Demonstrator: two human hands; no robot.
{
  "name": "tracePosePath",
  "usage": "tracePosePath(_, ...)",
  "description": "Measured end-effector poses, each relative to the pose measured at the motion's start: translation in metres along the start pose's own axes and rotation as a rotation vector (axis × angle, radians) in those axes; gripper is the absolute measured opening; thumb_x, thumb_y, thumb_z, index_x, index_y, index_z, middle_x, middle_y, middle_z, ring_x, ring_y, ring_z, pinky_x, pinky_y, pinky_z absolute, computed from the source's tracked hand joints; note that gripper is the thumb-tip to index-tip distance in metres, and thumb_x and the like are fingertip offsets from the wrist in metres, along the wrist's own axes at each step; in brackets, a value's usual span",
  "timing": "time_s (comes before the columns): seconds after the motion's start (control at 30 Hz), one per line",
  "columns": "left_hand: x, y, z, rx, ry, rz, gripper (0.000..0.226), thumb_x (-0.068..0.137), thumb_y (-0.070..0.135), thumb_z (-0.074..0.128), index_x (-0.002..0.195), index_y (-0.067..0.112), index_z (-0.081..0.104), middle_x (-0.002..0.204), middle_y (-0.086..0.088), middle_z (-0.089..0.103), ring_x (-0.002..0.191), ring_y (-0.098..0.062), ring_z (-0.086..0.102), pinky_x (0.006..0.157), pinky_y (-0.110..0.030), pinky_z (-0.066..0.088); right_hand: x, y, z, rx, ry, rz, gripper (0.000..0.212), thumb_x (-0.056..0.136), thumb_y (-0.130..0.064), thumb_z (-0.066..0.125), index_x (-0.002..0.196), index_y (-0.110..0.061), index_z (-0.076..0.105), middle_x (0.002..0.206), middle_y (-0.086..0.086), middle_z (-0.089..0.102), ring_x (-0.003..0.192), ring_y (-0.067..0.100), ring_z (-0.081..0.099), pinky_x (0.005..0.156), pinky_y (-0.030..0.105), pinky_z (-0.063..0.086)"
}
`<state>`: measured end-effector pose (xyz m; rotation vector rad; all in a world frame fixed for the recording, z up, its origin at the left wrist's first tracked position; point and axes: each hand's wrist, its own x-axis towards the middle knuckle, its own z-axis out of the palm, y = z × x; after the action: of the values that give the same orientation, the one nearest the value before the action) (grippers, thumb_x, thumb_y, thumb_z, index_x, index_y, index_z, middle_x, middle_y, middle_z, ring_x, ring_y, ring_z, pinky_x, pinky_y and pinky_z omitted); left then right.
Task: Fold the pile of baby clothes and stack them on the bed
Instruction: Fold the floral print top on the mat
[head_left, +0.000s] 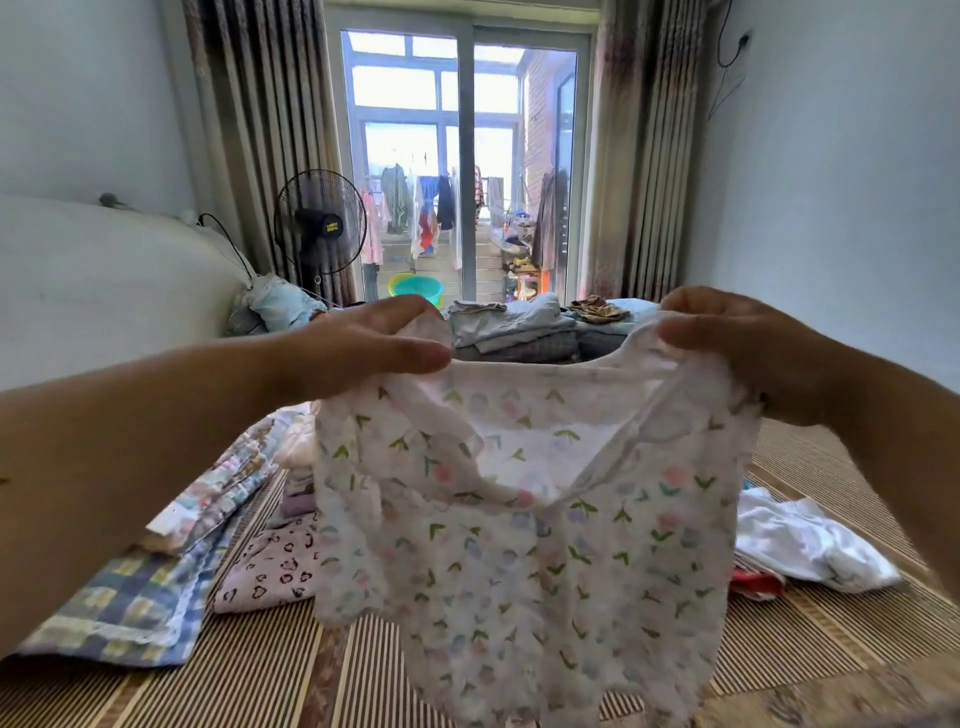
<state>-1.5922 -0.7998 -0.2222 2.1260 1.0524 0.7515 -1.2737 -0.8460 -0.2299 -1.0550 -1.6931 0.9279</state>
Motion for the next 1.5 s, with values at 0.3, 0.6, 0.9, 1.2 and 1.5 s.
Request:
tracePosePath(0.3, 0.034, -0.016, 0.007, -0.069, 0.066, -0.214, 0.012, 0.085, 0.019, 0.067, 0.084, 0.009, 0.06, 0.067, -0.007, 0.068, 0.054, -0.02, 0.066, 0.05, -0.029, 0.057, 0.036, 0.025, -0.02, -0.327, 0.012, 0.086, 0.055, 0.047, -0.058, 0.08, 0.077, -0.012, 0.073, 0.068, 0.007, 0.066, 0.058, 0.02, 0.057, 0.048, 0.023, 0.049)
tracePosePath(0.6, 0.13, -0.174, 0.081, 0.403, 0.038, -0.545, 0.043, 0.089, 0.053, 0.057, 0.112, 0.017, 0.061, 0.093, 0.002, 0.061, 0.079, -0.011, 0.055, 0.066, -0.023, 0.043, 0.146, 0.203, 0.022, -0.754, -0.063, 0.436, 0.028, 0.089, -0.046, 0.061, 0.076, -0.021, 0.064, 0.075, -0.001, 0.065, 0.069, 0.013, 0.061, 0.056, 0.024, 0.044)
tracePosePath(0.9, 0.19, -0.331, 0.16, 0.401, -0.036, -0.612, 0.035, 0.091, 0.041, 0.058, 0.113, 0.015, 0.062, 0.095, -0.001, 0.065, 0.085, -0.018, 0.06, 0.065, -0.025, 0.044, 0.196, 0.365, 0.06, -1.059, -0.058, 0.545, 0.031, 0.086, -0.051, 0.059, 0.095, -0.022, 0.066, 0.103, 0.004, 0.067, 0.096, 0.024, 0.062, 0.072, 0.029, 0.038)
tracePosePath(1.2, 0.116, -0.322, 0.135, 0.367, 0.003, -0.473, 0.056, 0.08, 0.038, 0.07, 0.133, 0.026, 0.054, 0.127, 0.003, 0.062, 0.111, -0.015, 0.059, 0.094, -0.032, 0.047, 0.11, 0.32, 0.006, -0.87, 0.146, 0.434, 0.025, 0.087, -0.048, 0.06, 0.085, -0.023, 0.064, 0.082, -0.003, 0.063, 0.081, 0.019, 0.06, 0.061, 0.027, 0.04)
tracePosePath(1.5, -0.008, -0.295, 0.139, 0.623, -0.031, -0.69, 0.071, 0.082, 0.05, 0.067, 0.141, 0.02, 0.042, 0.144, -0.003, 0.046, 0.129, -0.02, 0.044, 0.105, -0.035, 0.039, -0.046, 0.325, -0.027, -0.867, 0.297, 0.959, 0.062, 0.089, -0.056, 0.051, 0.135, -0.015, 0.051, 0.137, 0.016, 0.053, 0.125, 0.034, 0.048, 0.097, 0.038, 0.038)
